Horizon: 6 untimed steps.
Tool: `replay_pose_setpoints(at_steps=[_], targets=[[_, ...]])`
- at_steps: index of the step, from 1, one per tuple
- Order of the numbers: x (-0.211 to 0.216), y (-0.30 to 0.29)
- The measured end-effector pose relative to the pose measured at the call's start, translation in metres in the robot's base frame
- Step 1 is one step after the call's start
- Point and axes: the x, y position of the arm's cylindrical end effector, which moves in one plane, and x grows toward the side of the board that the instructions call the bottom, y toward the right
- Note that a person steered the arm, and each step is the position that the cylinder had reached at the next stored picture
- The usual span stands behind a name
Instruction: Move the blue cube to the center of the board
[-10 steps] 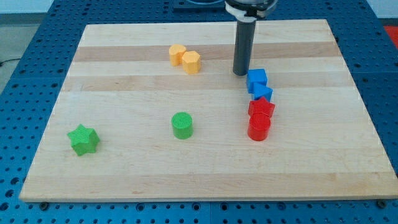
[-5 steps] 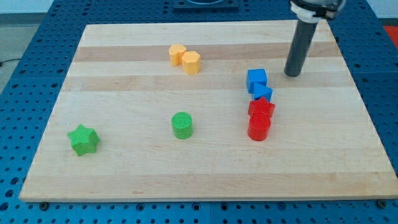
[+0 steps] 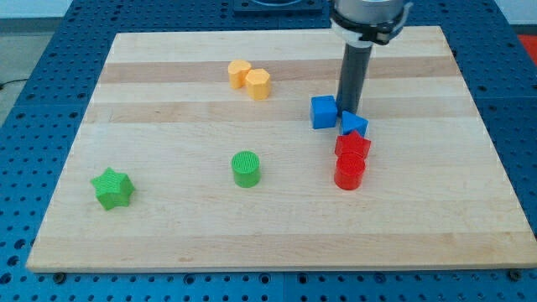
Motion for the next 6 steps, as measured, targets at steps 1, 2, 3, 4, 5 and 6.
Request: replay_pose_setpoints(at_steps=[1, 2, 3, 4, 5, 6], targets=[[0.0, -0.025], [0.0, -0.049], [0.0, -0.072], [0.003, -0.096], [0.008, -0.112], [0.006, -0.064]])
